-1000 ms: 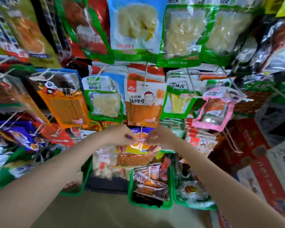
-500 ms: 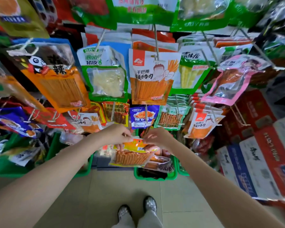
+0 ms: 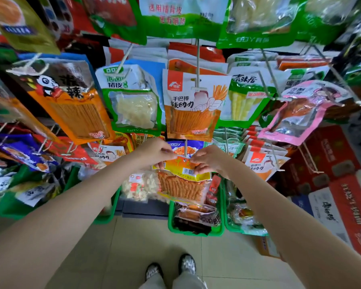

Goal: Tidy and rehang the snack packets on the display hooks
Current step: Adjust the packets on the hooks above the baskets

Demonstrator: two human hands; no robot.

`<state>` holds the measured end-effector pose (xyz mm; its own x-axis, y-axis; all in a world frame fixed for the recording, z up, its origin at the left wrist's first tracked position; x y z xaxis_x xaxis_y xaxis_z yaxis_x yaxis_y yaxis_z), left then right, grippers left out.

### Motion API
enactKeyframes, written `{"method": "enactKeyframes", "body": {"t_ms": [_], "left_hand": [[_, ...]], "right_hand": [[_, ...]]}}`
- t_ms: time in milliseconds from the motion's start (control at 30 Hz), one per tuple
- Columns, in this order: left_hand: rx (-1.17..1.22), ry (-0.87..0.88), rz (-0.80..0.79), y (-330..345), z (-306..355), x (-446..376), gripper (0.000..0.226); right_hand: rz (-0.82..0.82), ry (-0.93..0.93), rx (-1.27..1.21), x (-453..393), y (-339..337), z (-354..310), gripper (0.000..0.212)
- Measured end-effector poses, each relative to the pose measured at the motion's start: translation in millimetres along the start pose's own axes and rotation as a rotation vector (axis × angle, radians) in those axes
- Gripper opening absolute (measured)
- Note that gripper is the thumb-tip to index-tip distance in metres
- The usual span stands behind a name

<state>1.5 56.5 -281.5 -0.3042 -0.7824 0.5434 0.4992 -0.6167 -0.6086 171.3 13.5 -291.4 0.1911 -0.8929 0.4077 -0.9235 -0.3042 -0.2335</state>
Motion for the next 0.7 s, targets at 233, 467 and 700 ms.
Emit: {"method": "enactKeyframes", "body": {"t_ms": [233,467,700], "left_hand": [[0.166,-0.120,-0.079,-4,-21,1,0.012],[0.413,-0.217,-0.157,0,-30,6,0.012],[0.055,-0.322,-0.293,33,-48,10,0.011]], "right_hand": [[0.027,0.061,-0.301,-3,-5,11,0.008],[-0.035,-0.002,-0.229,0,-14,12,0.008],[-0.164,-0.052,0.109,11,15,42,0.022]]}}
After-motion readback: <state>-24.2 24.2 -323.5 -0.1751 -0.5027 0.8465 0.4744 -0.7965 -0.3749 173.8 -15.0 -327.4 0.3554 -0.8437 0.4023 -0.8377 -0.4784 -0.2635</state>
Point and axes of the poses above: each hand's wrist, its own x-axis away from the middle knuckle, its own y-axis out of the palm, z = x × y, the point moved 3 cm from there along -x, towards the middle knuckle, and after that the axes turned 14 degrees about -y, right-handed, at the moved point
